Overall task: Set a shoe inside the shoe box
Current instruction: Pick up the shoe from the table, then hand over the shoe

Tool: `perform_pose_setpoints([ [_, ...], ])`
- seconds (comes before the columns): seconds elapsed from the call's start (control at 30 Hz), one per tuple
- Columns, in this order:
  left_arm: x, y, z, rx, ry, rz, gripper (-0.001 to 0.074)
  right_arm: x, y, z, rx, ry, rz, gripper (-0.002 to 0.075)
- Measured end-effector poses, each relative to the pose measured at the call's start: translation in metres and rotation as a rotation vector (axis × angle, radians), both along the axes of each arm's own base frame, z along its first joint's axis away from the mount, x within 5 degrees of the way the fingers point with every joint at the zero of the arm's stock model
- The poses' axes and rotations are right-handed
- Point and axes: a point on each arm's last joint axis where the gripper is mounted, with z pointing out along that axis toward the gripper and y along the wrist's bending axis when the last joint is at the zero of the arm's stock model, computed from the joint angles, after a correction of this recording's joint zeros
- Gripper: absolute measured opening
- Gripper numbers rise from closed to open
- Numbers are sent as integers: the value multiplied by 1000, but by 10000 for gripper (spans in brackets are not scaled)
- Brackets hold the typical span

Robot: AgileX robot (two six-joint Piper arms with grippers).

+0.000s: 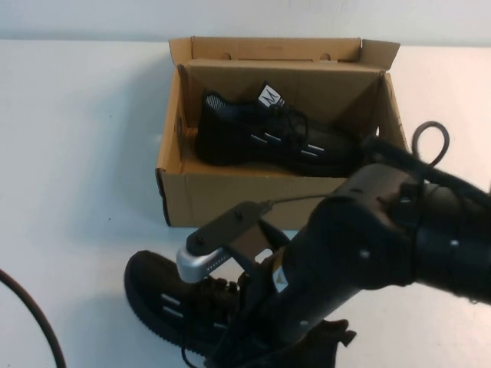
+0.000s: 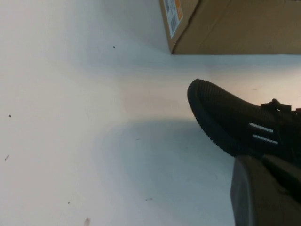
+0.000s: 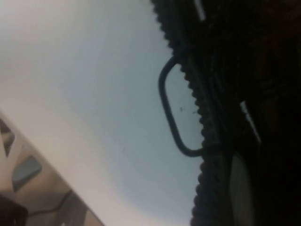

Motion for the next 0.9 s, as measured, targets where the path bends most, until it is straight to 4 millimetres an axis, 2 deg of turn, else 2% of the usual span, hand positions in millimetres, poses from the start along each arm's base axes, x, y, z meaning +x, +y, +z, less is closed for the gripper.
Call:
perform_pose_setpoints([
  [0.2,-1,-2,0,-34,11,-5,-1,-9,-15,31,3,-99,138,-4],
  [0.4,-2,-8,2,-120,30,-19,-1,-9,-31,75,-21,-272,237,-4],
  [0.53,-3,-14,6,-210,22,-39,-1,-12,-41,98,-60,-381,389,-4],
  [0.7,3,-17,6,-237,35,-41,-1,-13,-57,112,-152,-486,485,-4],
  [0.9,22,-32,2,-307,125,-118,-1,-15,-73,124,-227,-575,524,-4],
])
